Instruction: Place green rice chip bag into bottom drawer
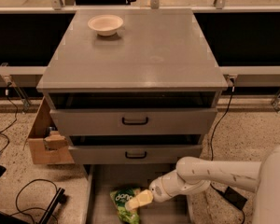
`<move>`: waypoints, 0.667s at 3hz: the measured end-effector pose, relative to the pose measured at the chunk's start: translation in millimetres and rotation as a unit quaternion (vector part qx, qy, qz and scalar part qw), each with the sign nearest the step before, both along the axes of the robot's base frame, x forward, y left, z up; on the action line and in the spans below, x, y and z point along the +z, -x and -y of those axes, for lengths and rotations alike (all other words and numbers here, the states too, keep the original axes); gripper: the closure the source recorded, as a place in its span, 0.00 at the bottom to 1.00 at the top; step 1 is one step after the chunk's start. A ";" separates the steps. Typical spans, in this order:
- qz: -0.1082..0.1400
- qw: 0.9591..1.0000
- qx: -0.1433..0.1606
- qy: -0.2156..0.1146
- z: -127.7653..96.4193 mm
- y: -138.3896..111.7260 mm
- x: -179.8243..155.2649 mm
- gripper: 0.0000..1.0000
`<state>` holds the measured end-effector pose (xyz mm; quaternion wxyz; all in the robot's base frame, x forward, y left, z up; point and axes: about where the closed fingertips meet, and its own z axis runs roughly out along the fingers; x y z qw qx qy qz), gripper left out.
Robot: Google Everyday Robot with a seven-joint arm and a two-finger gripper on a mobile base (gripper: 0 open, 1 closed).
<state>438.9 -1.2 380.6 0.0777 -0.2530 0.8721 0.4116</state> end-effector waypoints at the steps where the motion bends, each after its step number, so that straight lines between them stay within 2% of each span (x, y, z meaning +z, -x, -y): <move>1: -0.006 0.998 0.049 0.043 3.9 46.8 45.7 0.00; 2: -0.004 0.995 0.064 0.071 19.2 85.6 97.6 0.00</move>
Offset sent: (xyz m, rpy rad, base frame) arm -0.0974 -0.0583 0.2220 -0.2658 -0.1431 0.1373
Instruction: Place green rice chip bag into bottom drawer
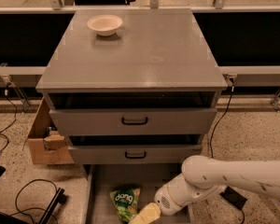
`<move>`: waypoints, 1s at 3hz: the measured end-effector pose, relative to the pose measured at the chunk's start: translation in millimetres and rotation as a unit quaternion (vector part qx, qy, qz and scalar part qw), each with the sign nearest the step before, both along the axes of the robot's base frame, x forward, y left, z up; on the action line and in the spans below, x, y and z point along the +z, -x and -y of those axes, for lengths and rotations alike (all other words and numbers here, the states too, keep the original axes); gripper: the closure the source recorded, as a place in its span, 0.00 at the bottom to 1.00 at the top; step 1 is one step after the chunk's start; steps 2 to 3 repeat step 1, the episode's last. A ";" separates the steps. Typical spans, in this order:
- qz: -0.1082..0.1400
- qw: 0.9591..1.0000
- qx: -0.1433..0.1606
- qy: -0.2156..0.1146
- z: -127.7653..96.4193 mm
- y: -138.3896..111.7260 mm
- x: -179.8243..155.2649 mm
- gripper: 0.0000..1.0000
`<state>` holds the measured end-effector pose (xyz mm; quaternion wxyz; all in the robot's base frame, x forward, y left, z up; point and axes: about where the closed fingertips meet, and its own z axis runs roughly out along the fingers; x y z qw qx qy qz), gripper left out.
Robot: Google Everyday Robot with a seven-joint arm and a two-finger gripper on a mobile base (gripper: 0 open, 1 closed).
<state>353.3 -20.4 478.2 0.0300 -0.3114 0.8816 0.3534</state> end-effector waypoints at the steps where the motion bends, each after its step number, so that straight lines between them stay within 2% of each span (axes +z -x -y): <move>1: 0.007 0.999 -0.023 0.037 22.5 25.2 47.2 0.00; 3: 0.007 0.999 -0.023 0.037 22.5 25.2 47.2 0.00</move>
Offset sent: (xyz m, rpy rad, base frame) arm 0.0000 0.0000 0.0000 0.0000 0.0000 0.0000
